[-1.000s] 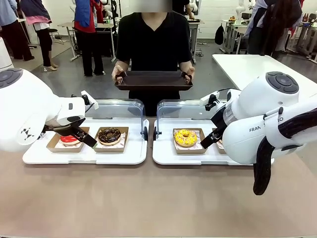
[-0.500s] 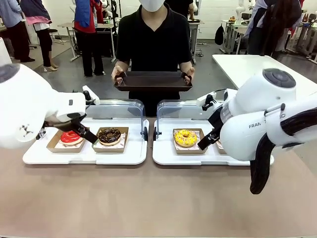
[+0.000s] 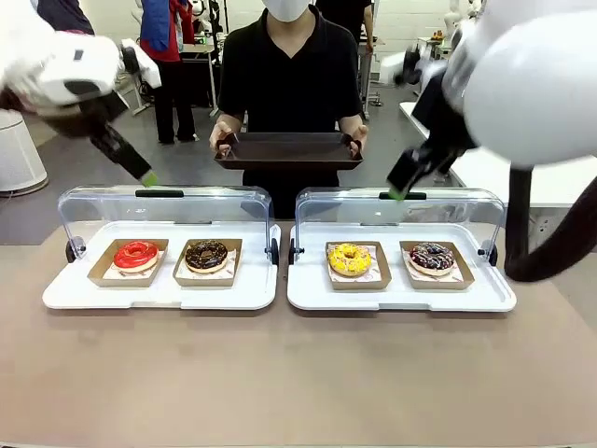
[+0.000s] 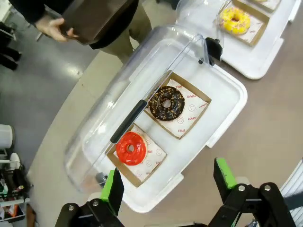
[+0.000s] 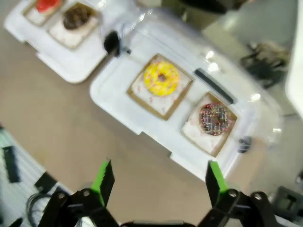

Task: Provide the desired donut to the person.
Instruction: Pick up and lift the Paper togo box containing the Donut pointed at by the person.

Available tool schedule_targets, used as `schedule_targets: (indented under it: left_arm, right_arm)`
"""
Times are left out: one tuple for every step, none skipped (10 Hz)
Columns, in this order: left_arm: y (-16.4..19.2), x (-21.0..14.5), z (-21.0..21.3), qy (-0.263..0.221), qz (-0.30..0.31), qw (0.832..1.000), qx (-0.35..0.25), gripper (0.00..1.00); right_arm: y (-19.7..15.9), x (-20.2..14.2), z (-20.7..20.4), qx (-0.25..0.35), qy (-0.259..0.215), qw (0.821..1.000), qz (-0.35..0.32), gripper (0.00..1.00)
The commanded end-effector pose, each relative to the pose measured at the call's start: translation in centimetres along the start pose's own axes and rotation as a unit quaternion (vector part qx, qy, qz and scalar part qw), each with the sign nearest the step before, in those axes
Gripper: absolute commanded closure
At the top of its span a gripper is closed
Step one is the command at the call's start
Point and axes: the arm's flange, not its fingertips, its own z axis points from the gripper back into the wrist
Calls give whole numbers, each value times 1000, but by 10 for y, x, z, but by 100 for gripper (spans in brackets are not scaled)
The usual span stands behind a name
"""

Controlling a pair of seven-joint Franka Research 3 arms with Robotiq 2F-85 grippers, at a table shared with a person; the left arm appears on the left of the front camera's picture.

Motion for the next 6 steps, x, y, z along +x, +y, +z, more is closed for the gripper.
schedule_targets:
  left_arm:
    - [10, 14, 7, 27, -16, 999, 10, 0]
    - [9, 5, 12, -20, -2, 997, 72, 0]
    - [3, 9, 15, 8, -4, 1000, -1, 0]
    - [3, 9, 15, 8, -4, 1000, -1, 0]
    - [3, 9, 15, 8, -4, 1000, -1, 0]
    - [8, 11, 19, 2, -4, 1000, 14, 0]
  right_arm:
    - [-1, 13, 8, -45, 8, 999, -21, 0]
    - [1, 5, 12, -80, 1, 997, -4, 0]
    - [-4, 9, 19, -19, -5, 1000, -9, 0]
    - [-4, 9, 19, -19, -5, 1000, -9, 0]
    - [-5, 12, 25, -42, -7, 999, -6, 0]
    - [-29, 6, 19, 146, 16, 989, 24, 0]
